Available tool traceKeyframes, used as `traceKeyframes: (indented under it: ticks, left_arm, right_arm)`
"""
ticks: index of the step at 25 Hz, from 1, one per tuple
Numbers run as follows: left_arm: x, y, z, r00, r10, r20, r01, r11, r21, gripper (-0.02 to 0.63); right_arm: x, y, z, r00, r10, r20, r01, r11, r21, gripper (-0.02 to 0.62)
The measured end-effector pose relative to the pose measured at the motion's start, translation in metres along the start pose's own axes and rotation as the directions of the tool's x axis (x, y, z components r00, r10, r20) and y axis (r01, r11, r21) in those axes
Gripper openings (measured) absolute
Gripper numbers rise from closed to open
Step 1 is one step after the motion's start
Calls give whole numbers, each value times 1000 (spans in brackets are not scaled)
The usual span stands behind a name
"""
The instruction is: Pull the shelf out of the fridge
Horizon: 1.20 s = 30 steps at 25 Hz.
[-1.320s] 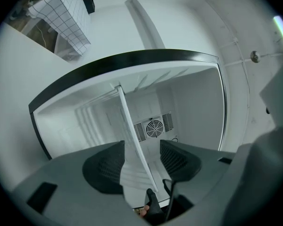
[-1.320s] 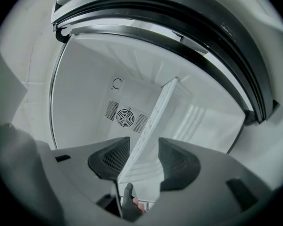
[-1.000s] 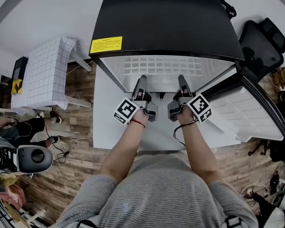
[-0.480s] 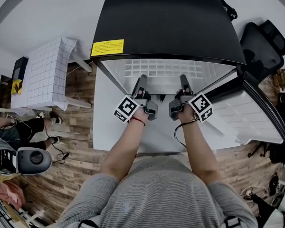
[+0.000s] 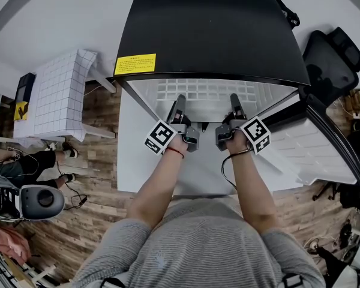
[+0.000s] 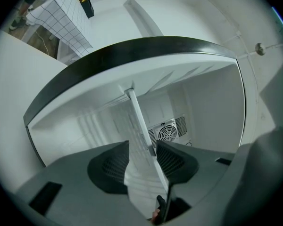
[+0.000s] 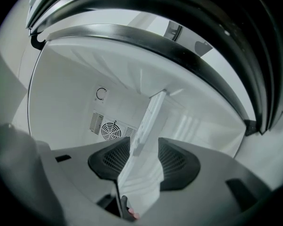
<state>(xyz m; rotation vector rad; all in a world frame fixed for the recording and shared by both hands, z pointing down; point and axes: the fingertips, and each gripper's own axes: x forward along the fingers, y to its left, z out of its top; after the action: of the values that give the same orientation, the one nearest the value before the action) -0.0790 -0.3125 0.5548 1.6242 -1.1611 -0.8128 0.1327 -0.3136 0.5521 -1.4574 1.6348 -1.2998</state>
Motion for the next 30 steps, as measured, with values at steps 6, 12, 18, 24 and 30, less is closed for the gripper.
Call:
traceKeyframes:
  ticks: [6, 12, 18, 24, 30]
  left_arm:
    - [1, 0, 2, 1000, 1, 9, -1, 1000, -2, 183]
    - [4, -3, 5, 1000, -2, 13, 2, 1000, -3, 175]
    - [6, -12, 6, 1000, -20, 9, 20, 1000, 7, 83]
    - [5, -12, 5, 1000, -14, 1, 14, 1000, 19, 80]
    - [5, -11, 4, 1000, -14, -6, 14, 1000, 18, 78]
  right_arm:
    - [2, 1, 1, 1000, 3, -10, -3, 1000, -6, 152]
    - [4, 6, -2, 999, 12, -30, -12, 1000, 10, 118]
    - [4, 7, -3, 999, 19, -31, -17, 999, 43, 77]
    - [4, 6, -3, 999, 2, -40, 0, 999, 48, 75]
    - [4, 5, -3, 999, -3, -43, 5, 998, 55, 74]
